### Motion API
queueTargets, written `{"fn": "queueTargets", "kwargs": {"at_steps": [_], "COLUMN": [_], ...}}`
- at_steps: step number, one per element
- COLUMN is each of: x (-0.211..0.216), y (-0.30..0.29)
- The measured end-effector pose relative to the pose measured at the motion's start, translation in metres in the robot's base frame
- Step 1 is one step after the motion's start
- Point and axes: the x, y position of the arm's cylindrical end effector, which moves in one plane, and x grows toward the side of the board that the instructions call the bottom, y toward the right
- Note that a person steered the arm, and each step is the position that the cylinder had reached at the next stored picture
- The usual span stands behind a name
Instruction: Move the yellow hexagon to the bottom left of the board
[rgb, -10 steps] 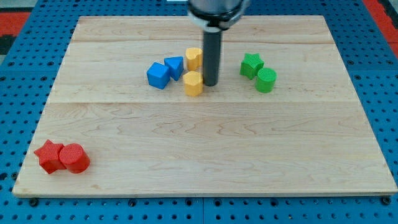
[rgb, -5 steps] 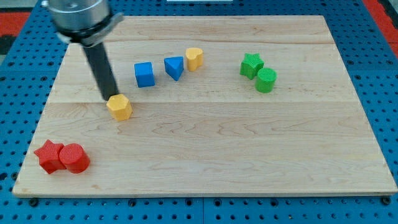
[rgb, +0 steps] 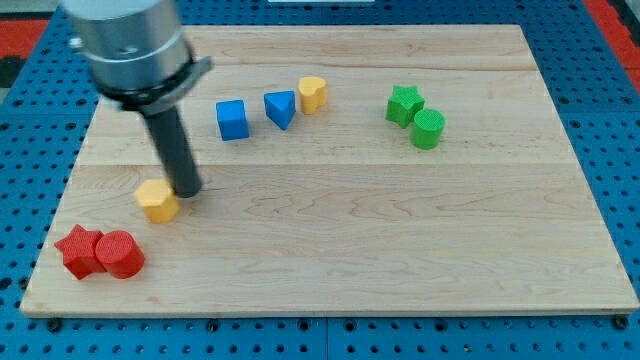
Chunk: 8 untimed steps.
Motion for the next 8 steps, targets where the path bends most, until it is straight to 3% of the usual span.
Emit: {"fn": "queueTargets", "kwargs": {"at_steps": [1, 3, 6, 7, 8], "x": [0.002, 0.004, 0.025, -0.007, -0.054], "y": [-0.033, 0.009, -0.038, -0.035, -0.077]}}
